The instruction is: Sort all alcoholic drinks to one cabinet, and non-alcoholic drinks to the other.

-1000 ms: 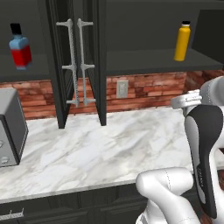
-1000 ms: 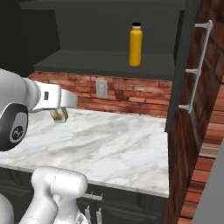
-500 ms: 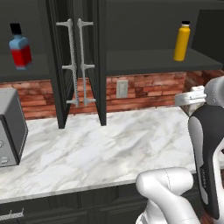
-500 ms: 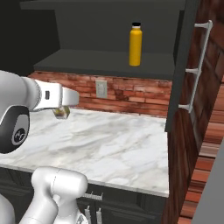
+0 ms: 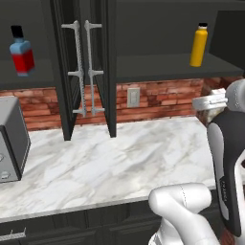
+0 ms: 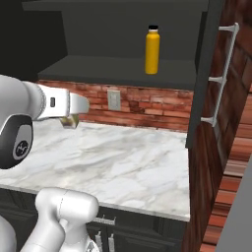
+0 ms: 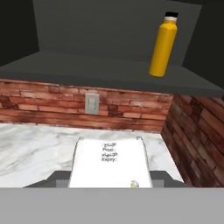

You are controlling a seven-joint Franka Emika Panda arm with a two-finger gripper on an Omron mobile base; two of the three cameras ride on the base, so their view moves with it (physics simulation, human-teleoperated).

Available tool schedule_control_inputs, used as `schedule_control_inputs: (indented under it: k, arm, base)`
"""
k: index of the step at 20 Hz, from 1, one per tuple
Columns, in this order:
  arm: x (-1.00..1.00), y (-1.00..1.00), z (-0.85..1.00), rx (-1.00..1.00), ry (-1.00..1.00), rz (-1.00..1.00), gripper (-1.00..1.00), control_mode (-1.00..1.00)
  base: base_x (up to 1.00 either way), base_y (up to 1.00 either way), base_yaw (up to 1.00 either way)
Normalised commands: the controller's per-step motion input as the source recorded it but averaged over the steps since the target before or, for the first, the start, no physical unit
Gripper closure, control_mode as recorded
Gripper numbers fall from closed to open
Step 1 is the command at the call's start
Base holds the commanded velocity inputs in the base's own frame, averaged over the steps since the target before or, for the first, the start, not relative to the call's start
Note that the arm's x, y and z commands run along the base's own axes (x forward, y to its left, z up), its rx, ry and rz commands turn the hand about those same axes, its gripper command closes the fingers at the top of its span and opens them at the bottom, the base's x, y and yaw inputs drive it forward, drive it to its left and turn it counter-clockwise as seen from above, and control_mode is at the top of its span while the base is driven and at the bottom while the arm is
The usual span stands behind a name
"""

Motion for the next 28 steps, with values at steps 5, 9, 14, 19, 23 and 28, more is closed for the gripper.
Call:
schedule_control_inputs:
  k: [5,9,14,19,23,28]
  arm:
    - [0.0,-0.03,0.25,0.01,0.0,0.0,1.0,-1.0]
    - [0.06,-0.01,0.18,0.01,-0.02,0.0,1.0,-1.0]
    - [0.08,0.0,0.2,0.01,-0.02,0.0,1.0,-1.0]
    - [0.14,0.0,0.14,0.01,-0.03,0.0,1.0,-1.0]
    - [0.21,0.0,0.07,0.01,-0.03,0.0,1.0,-1.0]
    - [0.25,0.0,0.08,0.02,0.0,0.0,1.0,-1.0]
  base:
    - [0.0,0.0,0.0]
    - [0.0,0.0,0.0]
    - [0.0,0.0,0.0]
    - [0.0,0.0,0.0]
    - [0.0,0.0,0.0]
    - [0.0,0.0,0.0]
